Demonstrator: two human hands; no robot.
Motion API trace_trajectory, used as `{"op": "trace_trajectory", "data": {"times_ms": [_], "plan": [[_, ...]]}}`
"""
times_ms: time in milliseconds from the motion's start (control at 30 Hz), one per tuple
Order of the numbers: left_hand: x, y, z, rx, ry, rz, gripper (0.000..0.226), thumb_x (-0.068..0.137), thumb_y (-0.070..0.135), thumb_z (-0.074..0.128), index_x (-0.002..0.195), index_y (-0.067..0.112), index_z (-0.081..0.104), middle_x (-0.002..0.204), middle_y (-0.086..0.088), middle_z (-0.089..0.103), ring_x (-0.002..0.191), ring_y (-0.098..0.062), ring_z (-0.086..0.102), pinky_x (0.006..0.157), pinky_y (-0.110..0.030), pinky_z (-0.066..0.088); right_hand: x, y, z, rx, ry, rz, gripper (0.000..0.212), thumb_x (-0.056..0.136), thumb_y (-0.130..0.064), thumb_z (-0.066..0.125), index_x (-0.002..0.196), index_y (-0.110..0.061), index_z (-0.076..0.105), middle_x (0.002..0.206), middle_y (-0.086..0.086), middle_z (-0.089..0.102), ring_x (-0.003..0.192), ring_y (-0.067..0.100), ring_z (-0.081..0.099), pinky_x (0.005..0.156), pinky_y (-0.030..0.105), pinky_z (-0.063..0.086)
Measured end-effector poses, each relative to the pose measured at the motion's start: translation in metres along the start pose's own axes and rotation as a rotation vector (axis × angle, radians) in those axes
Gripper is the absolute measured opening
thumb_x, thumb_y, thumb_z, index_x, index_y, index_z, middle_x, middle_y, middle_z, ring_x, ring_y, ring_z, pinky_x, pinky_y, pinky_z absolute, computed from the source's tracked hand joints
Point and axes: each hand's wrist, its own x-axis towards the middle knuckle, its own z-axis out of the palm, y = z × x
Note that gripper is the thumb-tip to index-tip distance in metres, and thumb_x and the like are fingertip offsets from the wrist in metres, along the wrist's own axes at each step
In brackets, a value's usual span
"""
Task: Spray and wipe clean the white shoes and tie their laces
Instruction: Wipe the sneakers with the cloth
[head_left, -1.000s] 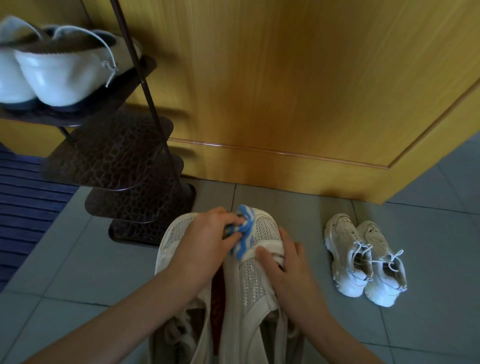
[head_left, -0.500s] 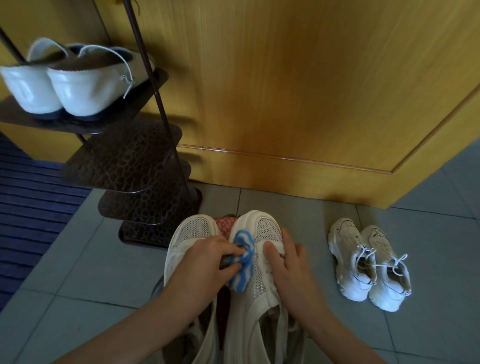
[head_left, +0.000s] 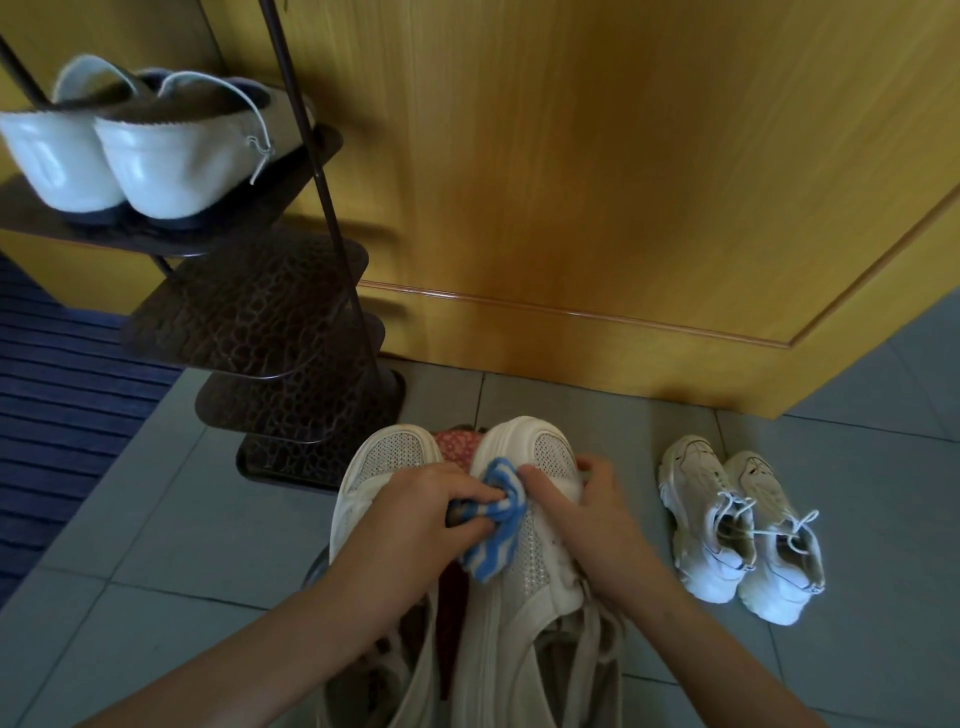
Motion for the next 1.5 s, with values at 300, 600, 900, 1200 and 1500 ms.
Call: {"op": "trace_trajectory", "data": {"times_ms": [300,600,900,1200,1500], "plan": [[0.053,-0.006,-0.002,0.095,0.117,-0.052,0.026,0.078,0.006,0.066,0.098,0.02,0.074,0.095,0.001,0.072,0.084,-0.012,0.065,0.08,-0.028,0.053,-0.003,0.008,0.002,0.053,0.009,-0.068,0.065,0.074,-0.066,0.059,0.126,-0.035,0.034,0.128,-0.004,0.044,0.109,0.018,0.054,0.094,0.045,0.048],[0.105,-0.012,0.006,0.067,0.055,-0.134,0.023,0.084,0.004,0.063,0.103,0.012,0.072,0.101,-0.005,0.069,0.078,-0.006,0.055,0.065,-0.015,0.042,-0.001,0.009,0.006,-0.001,0.032,-0.082,0.068,0.067,-0.073,0.057,0.122,-0.04,0.035,0.122,-0.007,0.044,0.107,0.017,0.054,0.094,0.043,0.046],[0.122,-0.003,-0.015,-0.179,-0.001,-0.213,0.031,0.081,0.021,0.071,0.11,0.012,0.069,0.101,-0.003,0.067,0.088,-0.011,0.06,0.077,-0.025,0.047,-0.001,0.003,0.009,-0.062,-0.019,-0.042,0.084,0.061,-0.083,0.048,0.127,-0.035,0.029,0.127,-0.007,0.033,0.115,0.02,0.049,0.098,0.048,0.043],[0.111,0.004,-0.008,-0.282,-0.049,-0.256,0.037,0.081,0.026,0.071,0.116,0.021,0.058,0.1,0.006,0.058,0.09,-0.007,0.057,0.078,-0.021,0.047,0.021,-0.038,-0.042,0.142,-0.044,-0.379,0.081,0.073,-0.06,0.058,0.143,-0.047,0.019,0.15,-0.017,0.024,0.131,0.006,0.036,0.105,0.031,0.036],[0.116,0.014,0.003,-0.361,-0.054,-0.359,0.048,0.089,0.022,0.06,0.132,0.011,0.042,0.115,-0.005,0.057,0.104,-0.019,0.058,0.087,-0.035,0.052,0.082,-0.027,-0.023,0.211,-0.001,-0.474,0.022,0.079,-0.013,0.074,0.098,-0.021,0.067,0.102,-0.001,0.066,0.093,0.01,0.06,0.078,0.023,0.048]]}}
